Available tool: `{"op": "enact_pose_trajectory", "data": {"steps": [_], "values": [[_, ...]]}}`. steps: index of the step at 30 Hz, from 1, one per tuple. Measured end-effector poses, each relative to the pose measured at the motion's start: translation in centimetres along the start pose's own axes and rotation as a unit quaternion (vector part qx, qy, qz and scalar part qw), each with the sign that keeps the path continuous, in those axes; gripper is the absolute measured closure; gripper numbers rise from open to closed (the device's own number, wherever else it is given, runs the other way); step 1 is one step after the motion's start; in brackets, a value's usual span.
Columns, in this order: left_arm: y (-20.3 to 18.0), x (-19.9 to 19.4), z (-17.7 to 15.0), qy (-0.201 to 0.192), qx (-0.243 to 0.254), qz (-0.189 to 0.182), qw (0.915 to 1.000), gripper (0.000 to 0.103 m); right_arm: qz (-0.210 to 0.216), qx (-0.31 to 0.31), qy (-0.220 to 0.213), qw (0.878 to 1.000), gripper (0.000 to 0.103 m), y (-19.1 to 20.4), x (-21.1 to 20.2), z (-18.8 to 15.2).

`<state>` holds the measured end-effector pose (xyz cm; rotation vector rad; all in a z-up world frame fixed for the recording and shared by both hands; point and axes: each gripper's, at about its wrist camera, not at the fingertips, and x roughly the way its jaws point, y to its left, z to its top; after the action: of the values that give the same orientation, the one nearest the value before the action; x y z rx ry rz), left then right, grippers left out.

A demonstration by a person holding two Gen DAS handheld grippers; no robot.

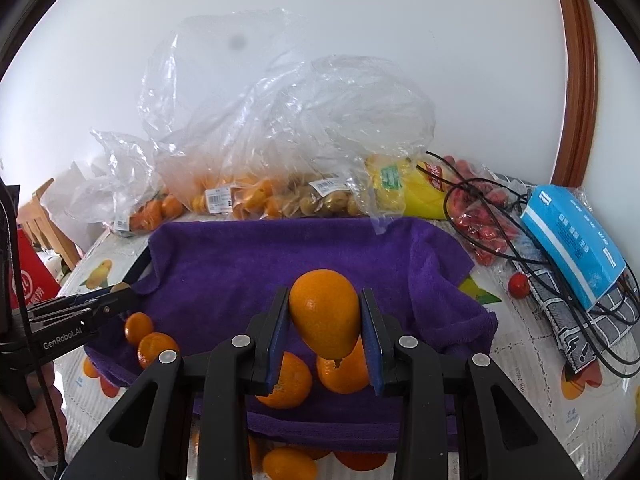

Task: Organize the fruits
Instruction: 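Carry the orange and the brown fruit with both grippers over the purple towel, then lower both fruits onto the towel and open both grippers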

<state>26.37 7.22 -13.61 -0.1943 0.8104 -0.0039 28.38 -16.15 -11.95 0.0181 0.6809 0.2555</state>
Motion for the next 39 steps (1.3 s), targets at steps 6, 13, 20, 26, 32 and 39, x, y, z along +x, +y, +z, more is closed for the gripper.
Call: {"op": "enact_pose_trajectory", "data": {"steps": [6,13,20,26,32,39], "values": [[0.5,0.7,-0.3,0.009,-0.010,0.001,0.9999,0.078,-0.013,0.007,0.006,1.000,0.069,-0.9,0.7,-0.4],[0.7,1.1,-0.4,0.013,-0.014,0.003,0.9998,0.078,-0.016,0.007,0.018,1.000,0.069,-1.0,1.5,-0.7],[0.6,0.9,-0.5,0.011,-0.014,-0.004,0.9998,0.078,-0.014,0.000,0.030,0.999,0.069,-0.6,2.2,-1.1],[0.1,0.6,-0.6,0.006,-0.003,-0.009,0.9999,0.078,-0.014,-0.009,0.029,0.999,0.069,0.0,2.4,-1.3],[-0.2,0.5,-0.7,0.007,-0.001,-0.012,0.9999,0.078,-0.013,-0.011,0.028,0.999,0.069,0.1,2.6,-1.4],[-0.5,0.5,-0.9,0.007,0.003,-0.016,0.9999,0.078,-0.016,-0.024,0.025,0.999,0.069,0.7,2.6,-1.6]]}}
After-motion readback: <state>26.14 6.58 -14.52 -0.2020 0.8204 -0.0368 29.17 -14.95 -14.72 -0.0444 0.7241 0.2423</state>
